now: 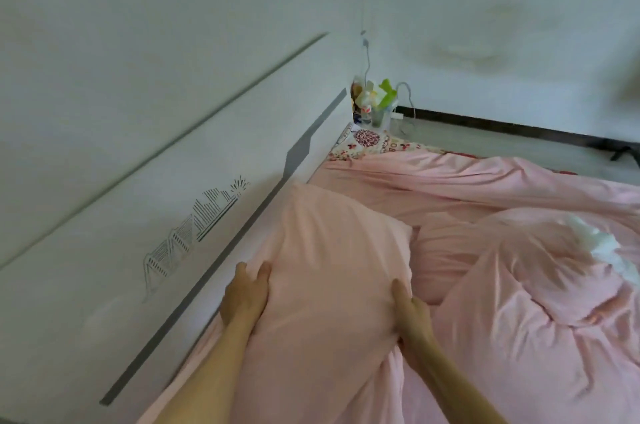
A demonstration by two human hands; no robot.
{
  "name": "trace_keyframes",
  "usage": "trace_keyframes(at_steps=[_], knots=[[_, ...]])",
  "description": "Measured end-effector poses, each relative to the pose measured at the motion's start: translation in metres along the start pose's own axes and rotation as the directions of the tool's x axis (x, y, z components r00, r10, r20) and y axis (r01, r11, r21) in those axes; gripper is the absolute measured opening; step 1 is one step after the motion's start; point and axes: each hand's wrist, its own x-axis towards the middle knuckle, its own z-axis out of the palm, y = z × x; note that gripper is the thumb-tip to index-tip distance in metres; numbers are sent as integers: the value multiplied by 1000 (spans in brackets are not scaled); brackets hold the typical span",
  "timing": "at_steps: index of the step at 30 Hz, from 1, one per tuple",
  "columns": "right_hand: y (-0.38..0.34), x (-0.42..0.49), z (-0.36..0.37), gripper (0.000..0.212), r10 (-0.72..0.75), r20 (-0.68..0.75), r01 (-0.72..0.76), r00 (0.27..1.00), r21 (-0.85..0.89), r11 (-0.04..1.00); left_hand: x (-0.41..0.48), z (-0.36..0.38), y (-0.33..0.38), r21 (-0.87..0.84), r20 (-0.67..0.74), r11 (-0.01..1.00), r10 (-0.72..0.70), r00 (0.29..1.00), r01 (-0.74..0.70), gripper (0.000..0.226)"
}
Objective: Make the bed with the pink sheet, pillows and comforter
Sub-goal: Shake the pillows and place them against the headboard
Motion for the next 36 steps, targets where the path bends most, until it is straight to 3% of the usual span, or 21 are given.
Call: trace_keyframes(at_steps=[3,7,10,14,17,20,23,25,28,33,36], knots=[[3,28,44,44,-4,-113,7,994,24,1000,63,-2,3,73,23,995,73,997,-74,65],[0,94,105,42,-16,-204,25,979,39,999,166,9,18,26,30,982,187,982,-188,57],[-4,139,139,31,-48,-239,63,970,55,996,227,25,23,-28,112,974,227,967,-226,57],[26,201,169,63,-6,-199,-26,980,-157,987,274,41,1,89,216,959,245,945,-269,66],[79,214,185,58,-23,-287,-105,958,-422,901,278,70,-34,206,295,914,282,913,-349,70],[110,205,195,78,61,-360,-219,931,-416,882,272,107,-59,301,321,852,331,887,-427,75],[141,210,189,107,244,-336,-350,910,-304,886,275,132,-77,342,298,855,295,908,-390,78],[158,211,181,105,275,-302,-369,913,-324,871,276,136,-94,315,240,919,166,956,-238,89],[168,212,174,98,264,-261,-338,928,-294,894,281,131,-111,383,164,915,63,984,-123,98],[168,191,180,92,224,-263,-264,939,-127,956,279,111,-100,316,50,889,333,942,-331,51],[175,169,184,93,207,-286,-251,936,-127,960,266,98,-107,326,-20,880,372,928,-345,44]])
